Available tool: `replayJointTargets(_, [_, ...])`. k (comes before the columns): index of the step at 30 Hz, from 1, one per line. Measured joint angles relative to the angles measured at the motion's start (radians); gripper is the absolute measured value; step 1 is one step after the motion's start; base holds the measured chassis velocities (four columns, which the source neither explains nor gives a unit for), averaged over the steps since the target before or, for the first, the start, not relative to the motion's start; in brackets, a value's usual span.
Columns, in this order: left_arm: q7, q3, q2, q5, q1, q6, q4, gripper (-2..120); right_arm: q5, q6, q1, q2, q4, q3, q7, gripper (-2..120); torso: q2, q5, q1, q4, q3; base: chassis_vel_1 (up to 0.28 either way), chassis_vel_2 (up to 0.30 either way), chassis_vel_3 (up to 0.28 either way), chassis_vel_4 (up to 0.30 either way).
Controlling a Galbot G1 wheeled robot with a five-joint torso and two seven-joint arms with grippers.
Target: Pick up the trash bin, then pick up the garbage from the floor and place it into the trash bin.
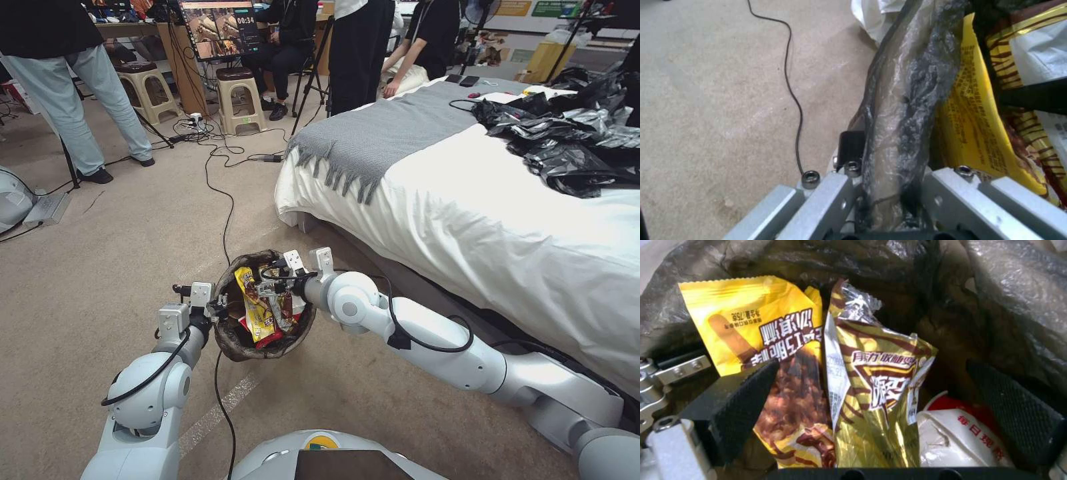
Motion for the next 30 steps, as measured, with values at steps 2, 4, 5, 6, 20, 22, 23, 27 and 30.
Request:
replayJointTargets(2, [0.0, 0.0, 0.0, 0.0, 0.0, 0.0, -0.001, 0, -0.002, 0.0, 0.0, -0.002, 0.0, 0.0, -0.001, 100, 0.0, 0.0, 0.0, 0.0, 0.0, 0.0, 0.0, 0.0, 0.0])
replayJointTargets(4, [0.001, -0.001, 0.002, 0.0, 0.001, 0.0, -0.001, 0, -0.003, 0.002, 0.0, -0.008, 0.004, 0.002, -0.003, 100, 0.0, 0.0001, 0.0, 0.0, 0.0, 0.0, 0.0, 0.0, 0.0])
replayJointTargets(5, [0.001, -0.001, 0.002, 0.0, 0.001, 0.0, -0.001, 0, -0.003, 0.002, 0.0, -0.008, 0.004, 0.002, -0.003, 100, 0.0, 0.0001, 0.0, 0.0, 0.0, 0.0, 0.0, 0.0, 0.0])
replayJointTargets(6, [0.001, -0.001, 0.002, 0.0, 0.002, 0.0, -0.001, 0, -0.003, 0.004, 0.0, -0.01, 0.006, 0.004, -0.003, 100, 0.0, 0.0001, 0.0, 0.0, 0.0, 0.0, 0.0, 0.0, 0.0])
replayJointTargets(20, [0.003, -0.002, -0.001, 0.002, 0.001, 0.001, -0.004, 0, -0.101, 0.041, 0.017, -0.076, 0.085, 0.092, -0.126, 100, 0.0, 0.0, 0.0, 0.0, 0.0, 0.0, 0.0, 0.0, 0.0])
replayJointTargets(22, [0.003, -0.002, -0.001, 0.002, 0.001, 0.0, -0.004, 0, -0.111, 0.046, 0.018, -0.082, 0.089, 0.097, -0.141, 100, 0.0, 0.0003, 0.0, -0.0001, 0.0, 0.0, 0.0, 0.0, 0.0])
replayJointTargets(23, [0.003, -0.002, -0.001, 0.002, 0.001, 0.0, -0.004, 0, -0.114, 0.048, 0.018, -0.084, 0.095, 0.103, -0.147, 100, 0.0, 0.0003, 0.0, -0.0002, 0.0, 0.0, 0.0, 0.0, 0.0])
replayJointTargets(27, [0.005, -0.003, -0.001, 0.002, 0.001, 0.0, -0.003, 0, -0.113, 0.053, 0.016, -0.095, 0.13, 0.129, -0.152, 100, 0.0, 0.0002, 0.0, 0.0, 0.0, 0.0, 0.0, 0.0, 0.0])
replayJointTargets(30, [0.004, -0.005, 0.0, 0.003, 0.0, 0.0, -0.001, 0, -0.094, 0.053, 0.015, -0.113, 0.173, 0.149, -0.154, 100, 0.0, 0.0002, 0.0, 0.0, 0.0, 0.0, 0.0, 0.0, 0.0])
